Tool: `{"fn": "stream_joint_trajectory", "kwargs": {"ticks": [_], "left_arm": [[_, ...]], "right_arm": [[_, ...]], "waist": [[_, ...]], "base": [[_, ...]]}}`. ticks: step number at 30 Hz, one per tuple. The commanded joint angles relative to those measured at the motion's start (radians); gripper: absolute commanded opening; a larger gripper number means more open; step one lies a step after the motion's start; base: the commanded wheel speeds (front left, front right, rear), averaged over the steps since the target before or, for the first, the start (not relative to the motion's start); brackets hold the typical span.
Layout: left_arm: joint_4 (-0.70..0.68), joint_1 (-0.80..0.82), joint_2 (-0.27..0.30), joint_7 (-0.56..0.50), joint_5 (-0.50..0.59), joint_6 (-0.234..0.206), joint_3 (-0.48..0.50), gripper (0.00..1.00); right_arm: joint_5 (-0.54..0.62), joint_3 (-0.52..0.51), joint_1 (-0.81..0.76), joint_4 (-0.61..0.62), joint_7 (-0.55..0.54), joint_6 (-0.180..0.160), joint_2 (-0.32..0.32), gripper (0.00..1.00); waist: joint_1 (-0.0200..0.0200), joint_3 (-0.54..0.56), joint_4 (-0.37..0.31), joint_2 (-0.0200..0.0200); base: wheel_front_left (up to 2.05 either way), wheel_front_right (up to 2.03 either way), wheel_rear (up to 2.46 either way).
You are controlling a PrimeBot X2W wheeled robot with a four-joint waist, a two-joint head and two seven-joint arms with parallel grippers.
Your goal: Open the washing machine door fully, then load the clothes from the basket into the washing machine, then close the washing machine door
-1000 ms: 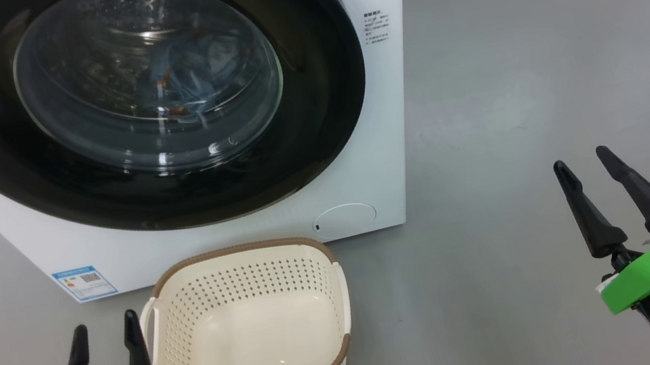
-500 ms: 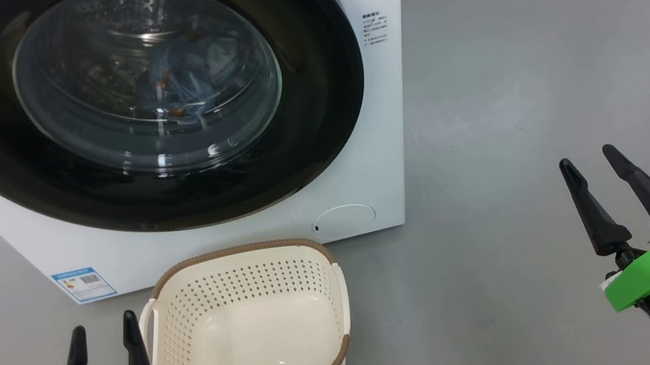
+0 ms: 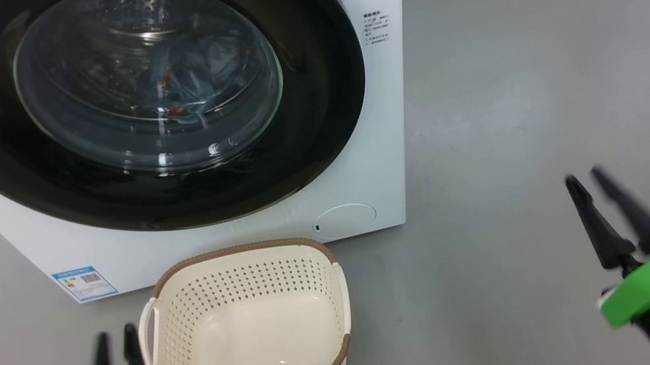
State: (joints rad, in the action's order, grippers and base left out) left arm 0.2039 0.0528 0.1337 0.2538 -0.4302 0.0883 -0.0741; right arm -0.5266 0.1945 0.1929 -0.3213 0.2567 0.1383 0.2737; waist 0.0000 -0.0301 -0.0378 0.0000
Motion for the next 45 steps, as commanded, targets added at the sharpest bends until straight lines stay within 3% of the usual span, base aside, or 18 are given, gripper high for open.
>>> {"fn": "stream_joint_trajectory", "kwargs": {"ticks": [1, 9, 14, 45], "left_arm": [[0.011, -0.002, -0.004, 0.000, 0.000, 0.000, -0.002, 0.00], [0.017, 0.001, -0.010, -0.022, -0.063, 0.002, 0.009, 0.00], [0.018, 0.003, -0.013, -0.036, -0.109, 0.004, 0.016, 0.00], [0.027, 0.020, -0.033, -0.129, -0.411, 0.015, 0.065, 0.00]], "right_arm": [[0.000, 0.001, -0.010, -0.011, 0.000, 0.000, -0.008, 0.00], [-0.059, -0.014, -0.018, -0.008, -0.019, 0.000, -0.021, 0.00], [-0.103, -0.026, -0.020, -0.006, -0.033, -0.001, -0.029, 0.00], [-0.382, -0.102, -0.036, 0.016, -0.125, -0.003, -0.081, 0.00]], "waist": [[0.0000, 0.000, 0.000, 0.0000], [0.0017, 0.003, 0.002, 0.0000], [0.0001, 0.003, 0.004, 0.0000], [0.0001, 0.010, 0.013, 0.0000]], "base": [[0.00, 0.00, 0.00], [0.00, 0.00, 0.00], [0.00, 0.00, 0.00], [0.00, 0.00, 0.00]]}}
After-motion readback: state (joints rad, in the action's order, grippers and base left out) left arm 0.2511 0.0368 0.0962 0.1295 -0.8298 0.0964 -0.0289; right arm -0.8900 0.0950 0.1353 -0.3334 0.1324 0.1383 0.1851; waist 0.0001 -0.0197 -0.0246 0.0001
